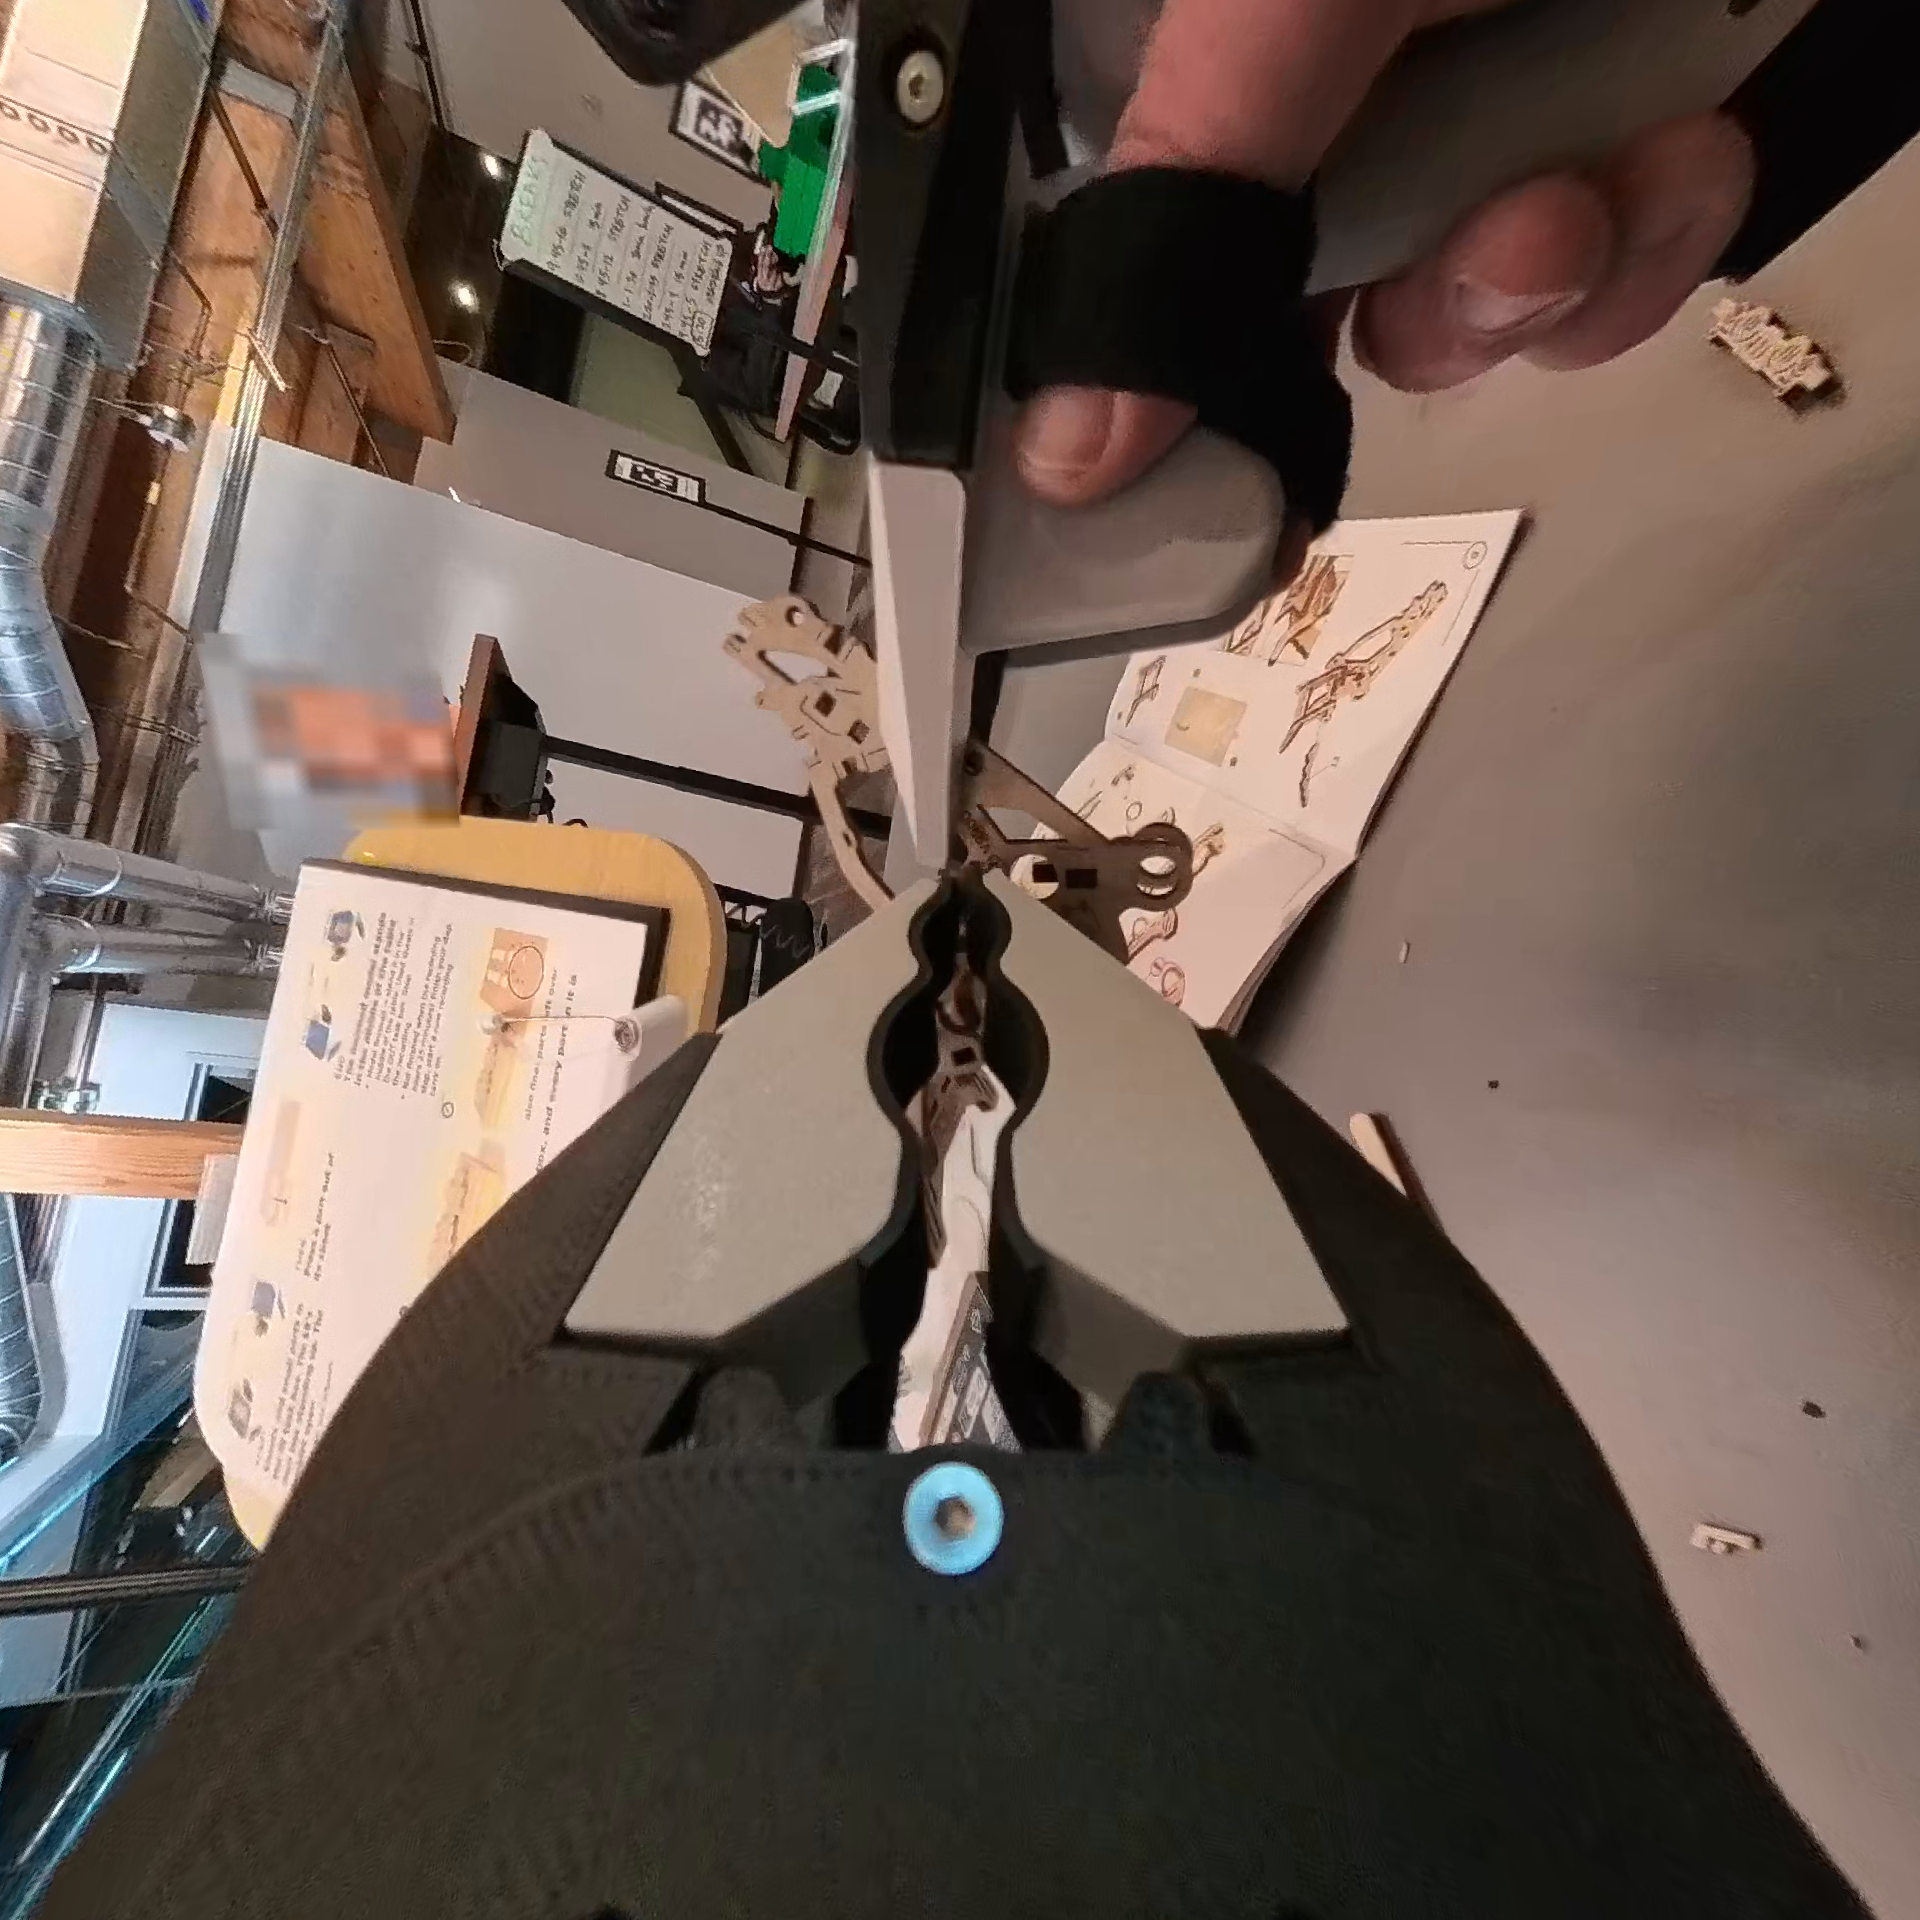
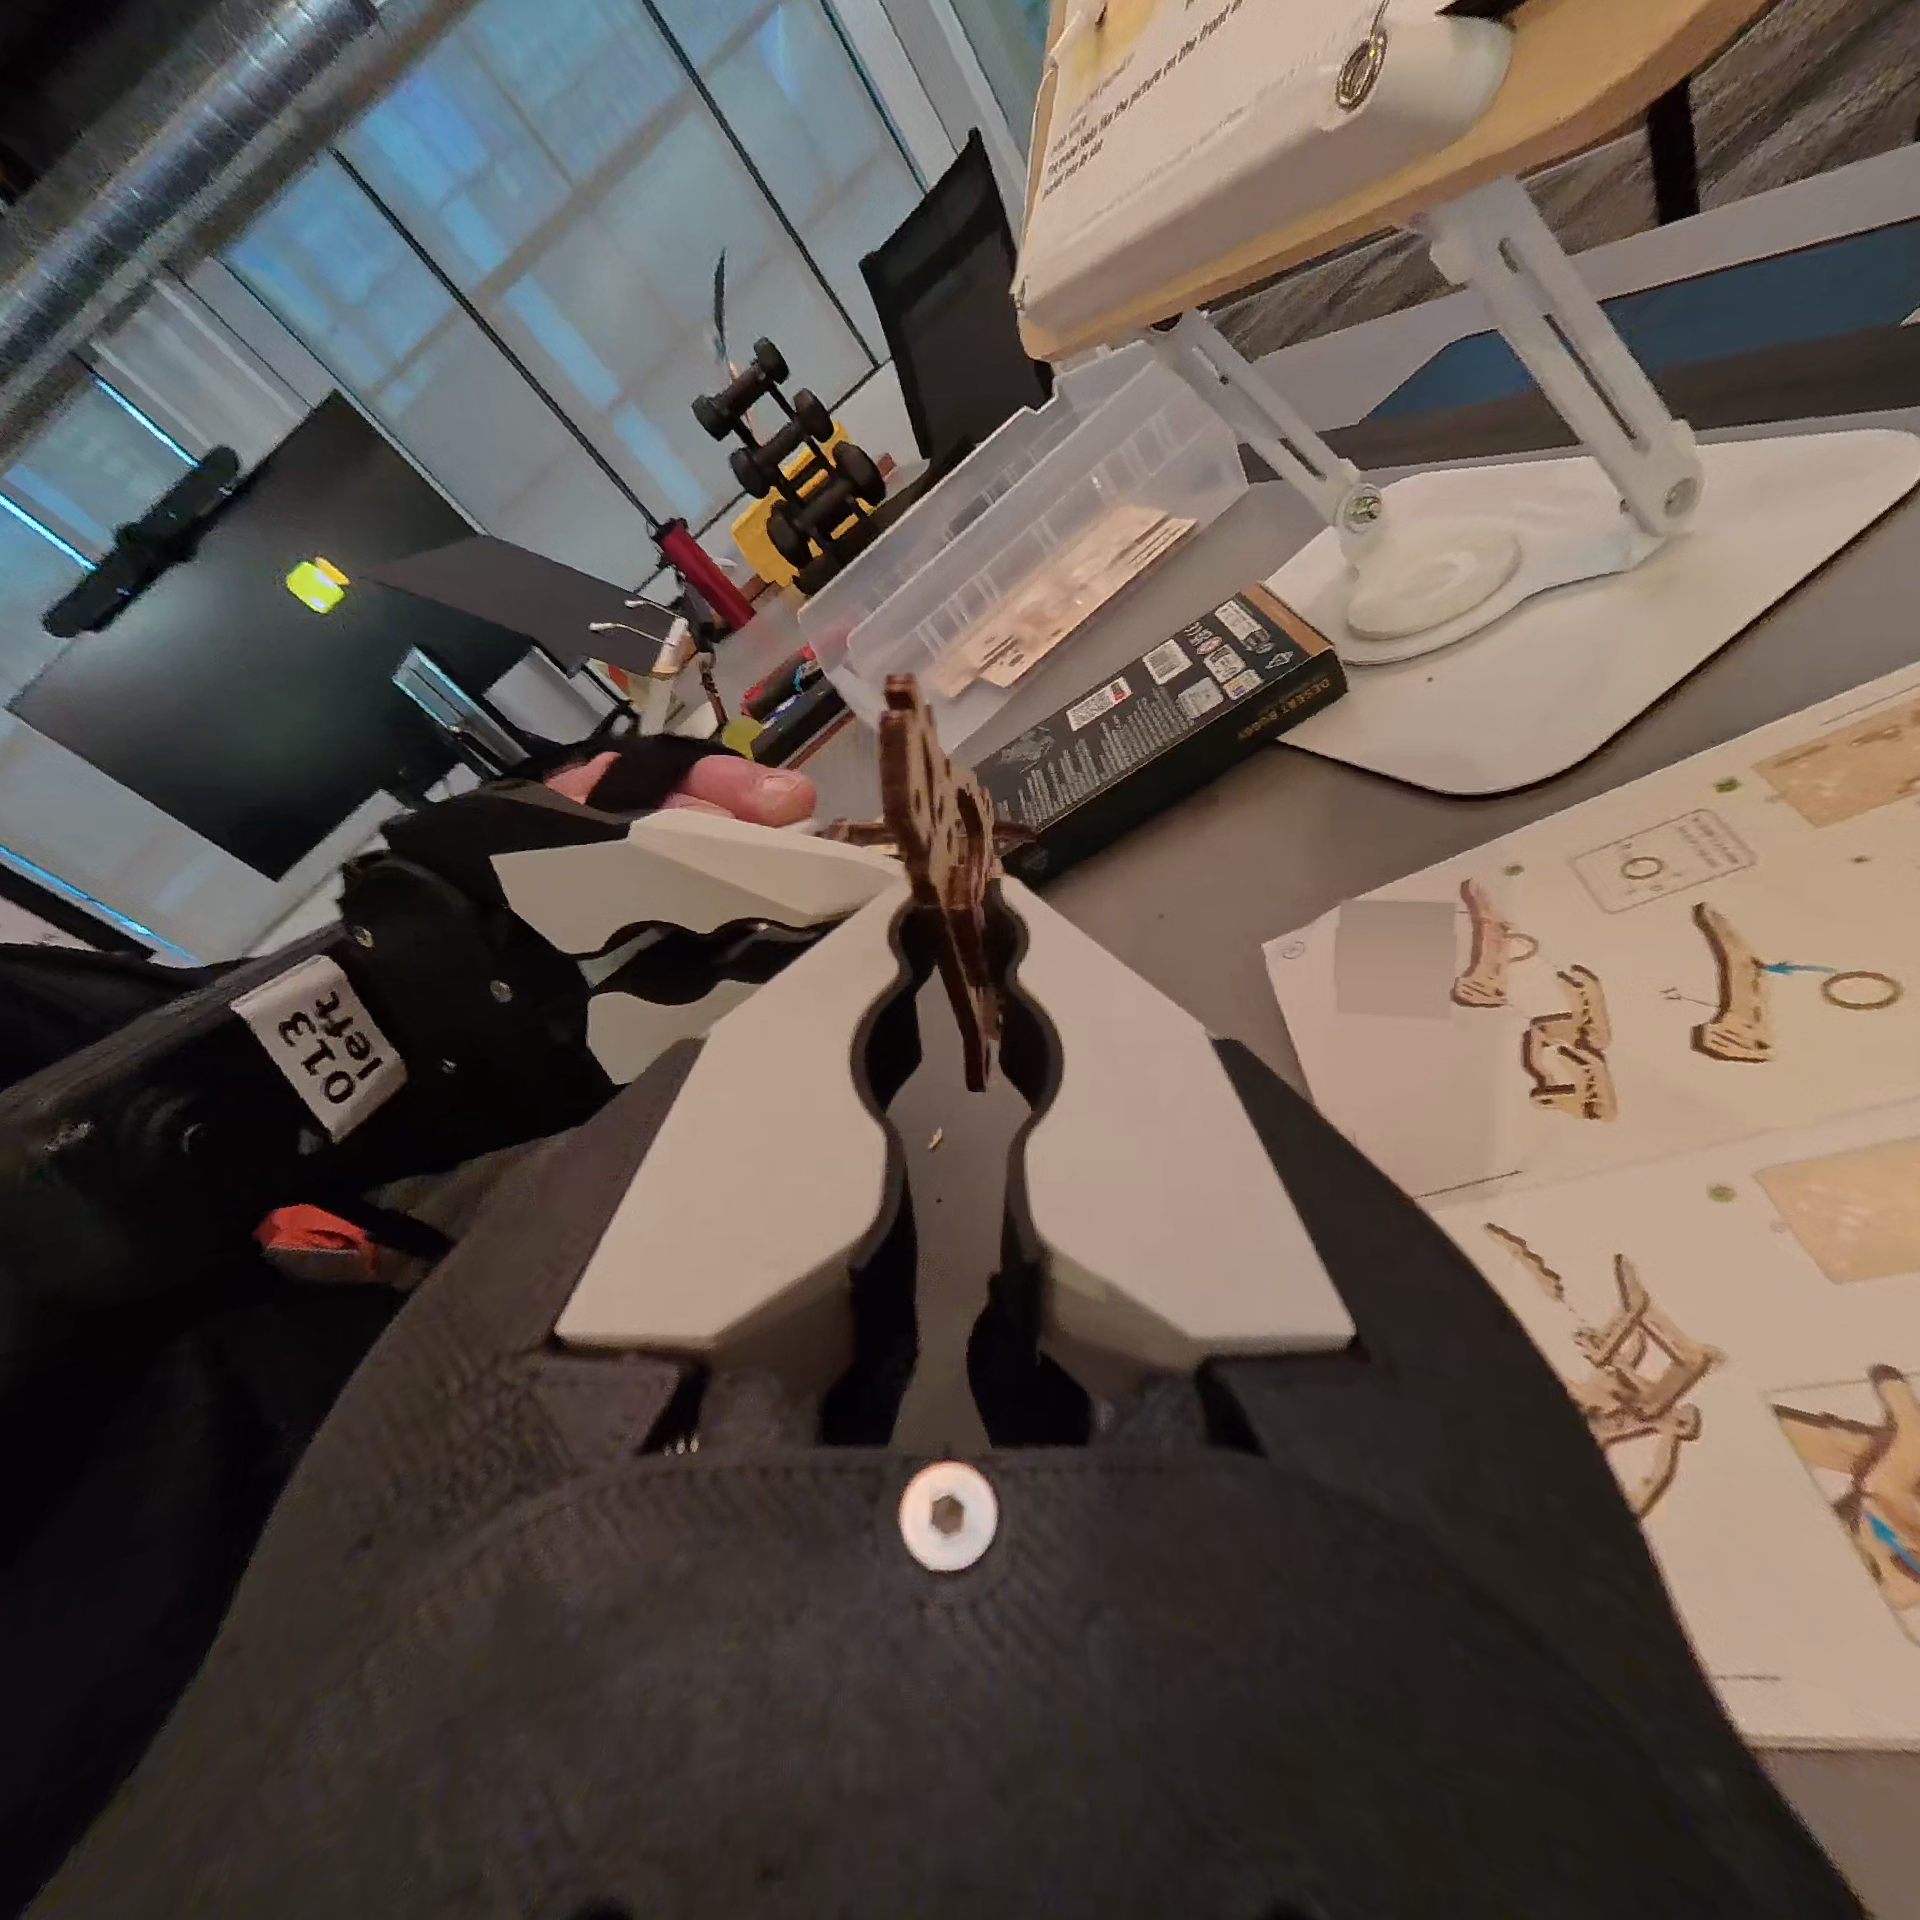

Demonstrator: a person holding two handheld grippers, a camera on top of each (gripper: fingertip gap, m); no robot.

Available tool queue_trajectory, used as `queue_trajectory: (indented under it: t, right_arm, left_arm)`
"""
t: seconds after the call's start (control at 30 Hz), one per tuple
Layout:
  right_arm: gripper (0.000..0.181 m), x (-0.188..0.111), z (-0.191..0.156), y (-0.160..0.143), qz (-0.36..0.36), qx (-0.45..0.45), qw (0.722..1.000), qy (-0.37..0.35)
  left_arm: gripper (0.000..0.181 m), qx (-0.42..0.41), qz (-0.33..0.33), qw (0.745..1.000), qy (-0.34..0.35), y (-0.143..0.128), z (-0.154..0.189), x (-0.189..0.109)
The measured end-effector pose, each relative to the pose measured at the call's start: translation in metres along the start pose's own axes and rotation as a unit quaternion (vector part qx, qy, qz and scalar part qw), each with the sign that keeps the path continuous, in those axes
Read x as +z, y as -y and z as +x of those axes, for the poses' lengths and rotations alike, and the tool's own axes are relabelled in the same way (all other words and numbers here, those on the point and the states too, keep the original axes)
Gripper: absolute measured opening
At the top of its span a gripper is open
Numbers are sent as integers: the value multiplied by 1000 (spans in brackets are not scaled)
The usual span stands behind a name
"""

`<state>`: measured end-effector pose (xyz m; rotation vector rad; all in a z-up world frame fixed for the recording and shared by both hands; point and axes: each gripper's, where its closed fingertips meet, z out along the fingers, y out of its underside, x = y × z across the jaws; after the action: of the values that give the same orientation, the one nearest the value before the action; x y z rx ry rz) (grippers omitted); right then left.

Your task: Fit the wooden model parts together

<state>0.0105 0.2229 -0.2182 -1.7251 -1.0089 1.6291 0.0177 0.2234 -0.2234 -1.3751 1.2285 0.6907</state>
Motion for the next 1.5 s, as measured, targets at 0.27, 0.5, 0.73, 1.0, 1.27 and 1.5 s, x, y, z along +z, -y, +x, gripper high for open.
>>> queue_trajectory:
  t: [0.27, 0.5, 0.73, 1.0, 1.27, 1.5]
  right_arm:
    - [4, 1, 8, 7, 27, 31, 999, -35]
    - [3, 6, 12, 3, 31, 38, 997, -56]
    - [4, 10, 14, 1, 22, 4, 997, -77]
    - [14, 8, 18, -10, 4, 17, 998, -59]
    - [7, -1, 15, -14, -5, -7, 999, -38]
    - [4, -4, 18, -10, 13, -2, 999, -43]
  left_arm:
    - [0, 26, -20, 999, -13, 2, 4, 3]
    - [0, 25, -40, 999, -21, -2, 10, 1]
    - [0, -30, -55, 997, -44, -8, 12, 2]
    - [0, -44, -53, 997, -43, -9, 20, 7]
    - [0, -60, -44, 997, -33, -6, 15, 7]
    - [0, -57, -43, 997, -30, -4, 15, 11]
